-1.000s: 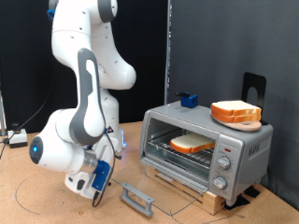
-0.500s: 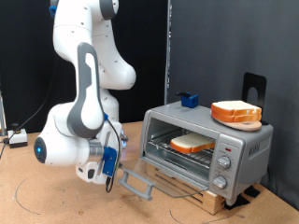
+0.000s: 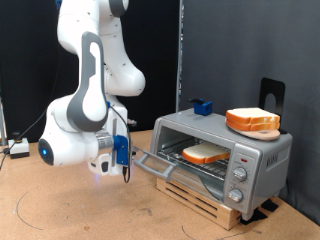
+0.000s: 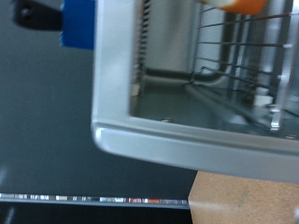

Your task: Make a piece of toast with the oven

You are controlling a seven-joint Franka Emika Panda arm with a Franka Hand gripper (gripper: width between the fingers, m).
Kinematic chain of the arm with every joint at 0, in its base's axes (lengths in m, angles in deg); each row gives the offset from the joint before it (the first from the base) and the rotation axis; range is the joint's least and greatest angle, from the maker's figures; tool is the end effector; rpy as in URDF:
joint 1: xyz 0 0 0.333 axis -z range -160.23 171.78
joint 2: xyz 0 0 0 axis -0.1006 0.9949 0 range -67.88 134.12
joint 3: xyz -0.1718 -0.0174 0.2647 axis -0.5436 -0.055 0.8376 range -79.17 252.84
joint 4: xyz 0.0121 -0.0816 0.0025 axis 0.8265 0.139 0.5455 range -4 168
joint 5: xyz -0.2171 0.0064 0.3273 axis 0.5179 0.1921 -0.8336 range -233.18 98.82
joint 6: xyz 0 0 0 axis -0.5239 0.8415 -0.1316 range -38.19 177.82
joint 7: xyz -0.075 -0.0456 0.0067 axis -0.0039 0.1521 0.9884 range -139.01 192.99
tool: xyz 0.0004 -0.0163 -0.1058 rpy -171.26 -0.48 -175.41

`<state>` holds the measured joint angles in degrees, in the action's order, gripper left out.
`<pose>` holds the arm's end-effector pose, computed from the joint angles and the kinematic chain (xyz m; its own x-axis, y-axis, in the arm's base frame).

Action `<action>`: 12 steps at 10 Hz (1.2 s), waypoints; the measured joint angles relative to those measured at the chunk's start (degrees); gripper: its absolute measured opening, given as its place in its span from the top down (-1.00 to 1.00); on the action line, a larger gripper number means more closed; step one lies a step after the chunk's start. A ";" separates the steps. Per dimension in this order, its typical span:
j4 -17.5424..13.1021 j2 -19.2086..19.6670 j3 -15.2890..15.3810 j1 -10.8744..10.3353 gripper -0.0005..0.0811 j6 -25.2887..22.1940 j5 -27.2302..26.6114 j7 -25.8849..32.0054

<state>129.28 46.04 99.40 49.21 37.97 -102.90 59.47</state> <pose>0.3434 -0.1162 0.2350 0.7588 0.2333 -0.6082 -0.5182 -0.3494 -0.7806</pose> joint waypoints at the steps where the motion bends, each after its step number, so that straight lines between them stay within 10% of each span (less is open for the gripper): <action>1: 1.09 -1.74 0.49 -0.08 -0.99 -0.72 -0.30 0.68; 12: 17.63 -24.59 6.85 -2.37 -0.99 3.13 -8.71 -7.10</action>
<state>146.91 21.45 106.24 46.84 41.10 -111.60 52.37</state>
